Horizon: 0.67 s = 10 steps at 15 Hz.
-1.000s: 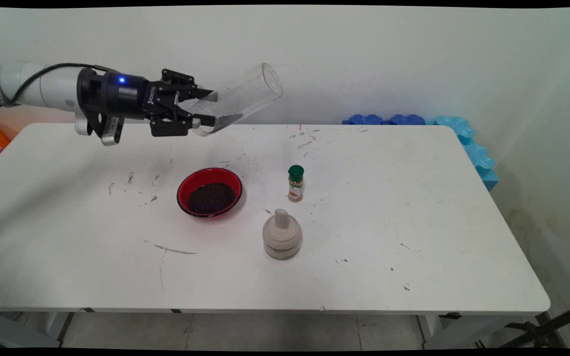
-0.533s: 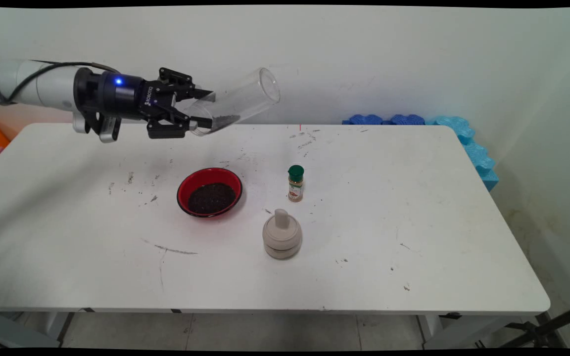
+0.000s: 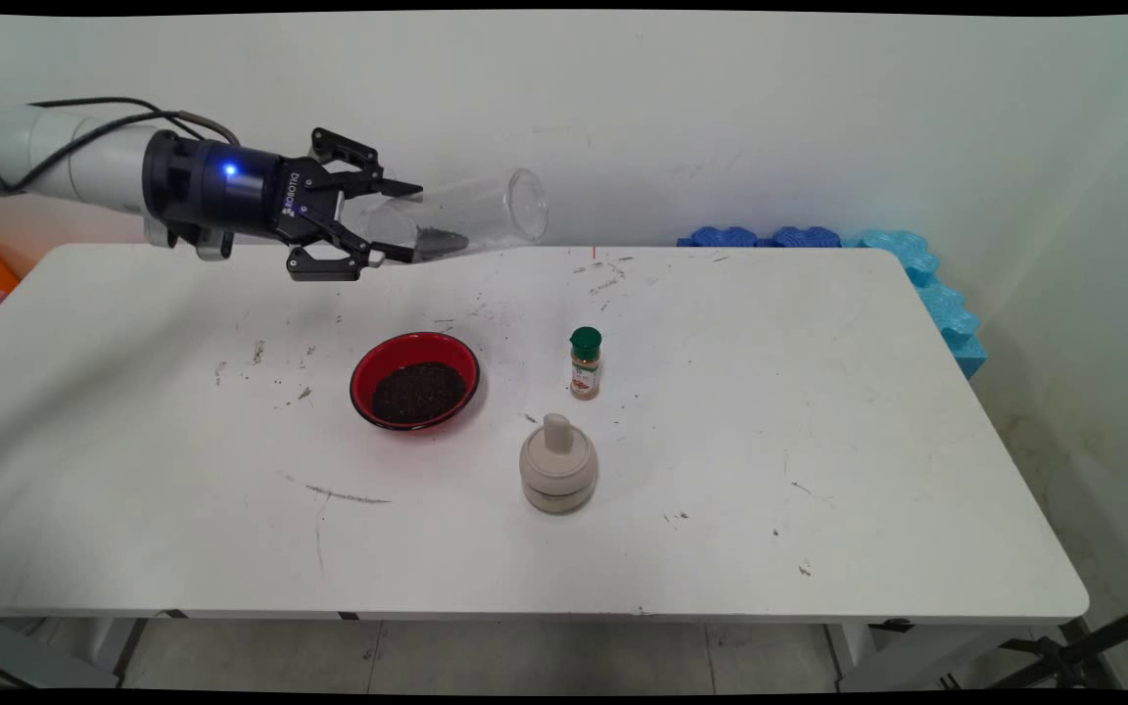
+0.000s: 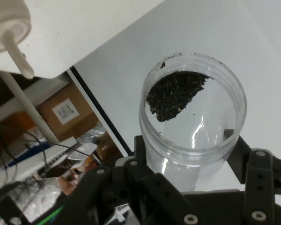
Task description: Pour the black seasoning powder in the red bowl
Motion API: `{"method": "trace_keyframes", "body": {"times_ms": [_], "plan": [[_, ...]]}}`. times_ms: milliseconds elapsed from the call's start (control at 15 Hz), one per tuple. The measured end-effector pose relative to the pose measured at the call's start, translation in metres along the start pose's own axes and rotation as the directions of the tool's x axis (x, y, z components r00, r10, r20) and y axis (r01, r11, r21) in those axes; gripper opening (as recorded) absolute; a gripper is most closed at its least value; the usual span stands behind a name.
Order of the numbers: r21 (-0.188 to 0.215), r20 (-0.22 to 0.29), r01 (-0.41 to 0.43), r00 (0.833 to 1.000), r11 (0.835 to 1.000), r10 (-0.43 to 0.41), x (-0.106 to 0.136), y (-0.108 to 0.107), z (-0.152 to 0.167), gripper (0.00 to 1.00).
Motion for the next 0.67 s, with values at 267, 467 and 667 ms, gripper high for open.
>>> {"method": "trace_keyframes", "body": {"times_ms": [267, 467, 667], "plan": [[0.016, -0.014, -0.106, 0.994, 0.994, 0.106, -0.001, 0.004, -0.002, 0.0], [0.03, -0.02, -0.191, 0.981, 0.981, 0.192, -0.003, 0.008, -0.002, 0.0], [0.055, -0.025, -0.336, 0.941, 0.94, 0.338, -0.007, 0.014, -0.004, 0.0]]}}
